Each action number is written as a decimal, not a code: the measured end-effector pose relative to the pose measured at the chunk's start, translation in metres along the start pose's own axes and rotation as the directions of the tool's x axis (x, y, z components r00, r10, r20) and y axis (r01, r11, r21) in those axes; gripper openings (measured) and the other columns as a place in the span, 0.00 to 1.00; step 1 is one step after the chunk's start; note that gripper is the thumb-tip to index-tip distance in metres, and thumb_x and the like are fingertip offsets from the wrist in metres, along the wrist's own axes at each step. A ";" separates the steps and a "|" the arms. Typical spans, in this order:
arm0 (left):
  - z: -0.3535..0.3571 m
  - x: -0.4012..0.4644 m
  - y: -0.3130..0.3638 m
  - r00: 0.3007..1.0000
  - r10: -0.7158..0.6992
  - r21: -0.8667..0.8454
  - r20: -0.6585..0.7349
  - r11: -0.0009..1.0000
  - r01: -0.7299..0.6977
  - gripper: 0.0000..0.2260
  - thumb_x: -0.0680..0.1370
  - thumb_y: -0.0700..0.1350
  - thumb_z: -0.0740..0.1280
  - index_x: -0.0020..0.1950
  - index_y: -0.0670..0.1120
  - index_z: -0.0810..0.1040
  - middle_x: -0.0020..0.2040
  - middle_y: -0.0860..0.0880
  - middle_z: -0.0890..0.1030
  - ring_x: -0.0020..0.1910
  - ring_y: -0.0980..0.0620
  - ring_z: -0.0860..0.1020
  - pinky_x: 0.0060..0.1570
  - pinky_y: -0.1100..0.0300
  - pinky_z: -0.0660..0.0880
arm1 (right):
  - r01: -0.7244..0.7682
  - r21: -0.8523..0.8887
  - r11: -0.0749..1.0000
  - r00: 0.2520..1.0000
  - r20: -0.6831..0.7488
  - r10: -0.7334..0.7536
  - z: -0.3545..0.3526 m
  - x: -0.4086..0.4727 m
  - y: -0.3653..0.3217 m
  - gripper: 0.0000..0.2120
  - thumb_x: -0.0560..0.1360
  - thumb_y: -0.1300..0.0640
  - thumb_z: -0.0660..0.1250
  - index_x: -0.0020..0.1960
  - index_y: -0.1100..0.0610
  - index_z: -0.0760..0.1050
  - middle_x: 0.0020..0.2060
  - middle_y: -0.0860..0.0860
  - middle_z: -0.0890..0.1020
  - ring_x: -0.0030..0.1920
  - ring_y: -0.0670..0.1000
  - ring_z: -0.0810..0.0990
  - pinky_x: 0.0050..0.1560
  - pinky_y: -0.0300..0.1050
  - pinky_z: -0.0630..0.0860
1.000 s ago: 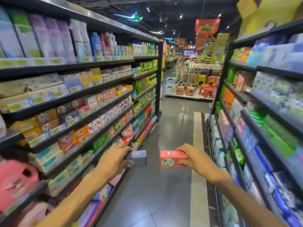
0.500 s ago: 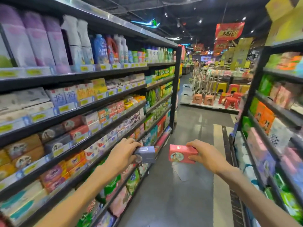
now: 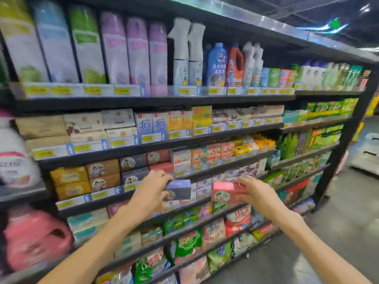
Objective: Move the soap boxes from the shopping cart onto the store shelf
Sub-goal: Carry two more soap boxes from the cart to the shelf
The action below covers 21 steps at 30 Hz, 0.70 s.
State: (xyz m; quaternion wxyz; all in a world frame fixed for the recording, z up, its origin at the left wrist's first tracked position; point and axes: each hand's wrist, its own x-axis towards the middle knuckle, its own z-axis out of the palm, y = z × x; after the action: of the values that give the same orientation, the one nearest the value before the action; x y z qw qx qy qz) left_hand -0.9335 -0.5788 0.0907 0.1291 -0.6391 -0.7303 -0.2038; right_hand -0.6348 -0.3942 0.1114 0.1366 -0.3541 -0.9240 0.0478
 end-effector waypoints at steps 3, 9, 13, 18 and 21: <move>-0.008 -0.010 -0.029 0.985 -0.164 0.082 -0.048 0.982 0.167 0.22 0.73 0.46 0.74 0.66 0.50 0.75 0.55 0.51 0.76 0.53 0.47 0.72 0.52 0.52 0.73 | 0.126 0.062 0.990 0.992 -0.001 -0.126 0.017 0.054 -0.021 0.22 0.73 0.50 0.74 0.65 0.46 0.74 0.54 0.45 0.78 0.54 0.52 0.80 0.50 0.50 0.77; -0.018 -0.019 -0.081 0.934 -0.338 0.197 -0.115 0.914 0.355 0.21 0.74 0.46 0.74 0.66 0.50 0.75 0.55 0.51 0.77 0.53 0.48 0.72 0.54 0.54 0.73 | 0.299 0.150 0.942 0.954 -0.023 -0.299 0.054 0.139 -0.075 0.24 0.73 0.50 0.73 0.68 0.45 0.73 0.59 0.44 0.78 0.58 0.51 0.78 0.53 0.48 0.76; -0.014 -0.010 -0.109 0.913 -0.387 0.226 -0.130 0.885 0.407 0.20 0.75 0.46 0.73 0.66 0.50 0.75 0.56 0.52 0.76 0.55 0.48 0.72 0.53 0.54 0.74 | 0.358 0.161 0.920 0.934 -0.050 -0.355 0.072 0.176 -0.101 0.25 0.73 0.50 0.73 0.68 0.46 0.72 0.61 0.45 0.79 0.59 0.51 0.79 0.53 0.49 0.76; -0.004 0.014 -0.131 0.905 -0.404 0.247 -0.131 0.871 0.425 0.22 0.74 0.47 0.73 0.68 0.51 0.75 0.58 0.50 0.78 0.58 0.46 0.73 0.56 0.50 0.74 | 0.364 0.180 0.914 0.931 -0.079 -0.356 0.083 0.211 -0.114 0.24 0.72 0.50 0.74 0.67 0.44 0.72 0.56 0.41 0.77 0.54 0.48 0.79 0.46 0.45 0.74; 0.007 0.027 -0.136 0.894 -0.432 0.253 -0.117 0.858 0.447 0.23 0.75 0.46 0.72 0.69 0.53 0.73 0.59 0.51 0.79 0.57 0.45 0.75 0.56 0.50 0.75 | 0.369 0.163 0.915 0.929 -0.089 -0.359 0.088 0.228 -0.117 0.25 0.73 0.49 0.73 0.68 0.45 0.71 0.58 0.42 0.77 0.55 0.48 0.79 0.45 0.42 0.72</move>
State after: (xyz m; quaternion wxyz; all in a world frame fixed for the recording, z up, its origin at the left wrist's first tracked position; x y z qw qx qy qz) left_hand -1.0717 -0.5651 0.0790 0.1866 -0.4256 -0.8738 -0.1429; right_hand -0.8976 -0.3281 0.0987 0.2004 -0.1638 -0.9614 0.0931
